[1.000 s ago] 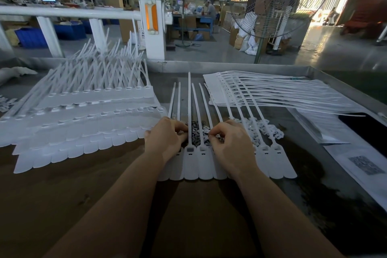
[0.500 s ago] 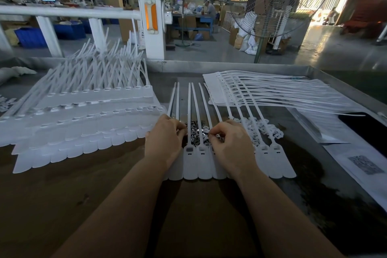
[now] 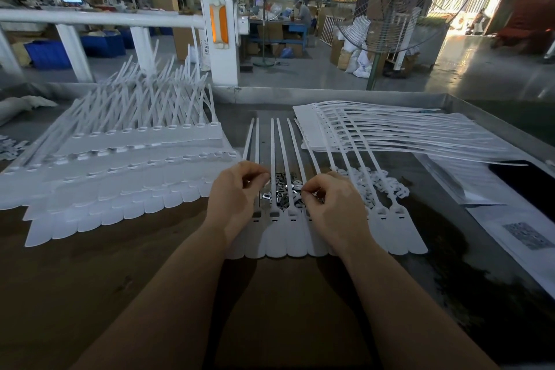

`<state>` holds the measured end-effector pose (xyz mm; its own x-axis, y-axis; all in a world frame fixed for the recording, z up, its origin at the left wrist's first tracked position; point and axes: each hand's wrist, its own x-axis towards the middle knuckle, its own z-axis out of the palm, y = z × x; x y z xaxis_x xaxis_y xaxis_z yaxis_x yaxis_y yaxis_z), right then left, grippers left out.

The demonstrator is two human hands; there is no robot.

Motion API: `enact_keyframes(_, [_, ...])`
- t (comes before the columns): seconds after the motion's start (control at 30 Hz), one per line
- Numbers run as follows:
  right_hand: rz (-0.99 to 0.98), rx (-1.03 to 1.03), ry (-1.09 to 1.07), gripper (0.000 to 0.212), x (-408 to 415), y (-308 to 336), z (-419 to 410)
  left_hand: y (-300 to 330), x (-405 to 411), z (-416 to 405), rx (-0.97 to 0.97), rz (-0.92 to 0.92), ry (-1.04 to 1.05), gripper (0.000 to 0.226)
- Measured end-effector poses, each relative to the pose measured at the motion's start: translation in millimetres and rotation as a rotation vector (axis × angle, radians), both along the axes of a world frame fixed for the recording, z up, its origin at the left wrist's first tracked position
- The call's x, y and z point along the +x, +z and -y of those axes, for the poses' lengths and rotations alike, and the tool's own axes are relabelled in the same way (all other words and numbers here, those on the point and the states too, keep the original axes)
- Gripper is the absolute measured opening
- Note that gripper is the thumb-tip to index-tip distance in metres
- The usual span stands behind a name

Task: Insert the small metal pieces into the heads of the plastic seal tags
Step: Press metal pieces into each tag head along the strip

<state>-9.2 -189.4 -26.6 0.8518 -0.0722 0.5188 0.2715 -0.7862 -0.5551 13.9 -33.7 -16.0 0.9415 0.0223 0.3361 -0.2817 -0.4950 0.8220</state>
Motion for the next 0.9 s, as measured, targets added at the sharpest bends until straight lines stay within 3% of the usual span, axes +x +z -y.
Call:
enact_keyframes(0.23, [0.002, -0.003, 0.018, 0.004, 0, 0, 1, 5, -3, 1, -0.051, 0.042, 0.018, 0.011])
enact_keyframes(0.6, [0.029, 0.139, 0.173, 0.011, -3, 7, -1, 10, -15, 9, -0.290, -0.096, -0.249, 0.014])
enact_keyframes(0.9, [-0.050, 0.225, 0.265, 0.003, -4, 7, -1, 7, -14, 12, -0.234, -0.124, -0.290, 0.011])
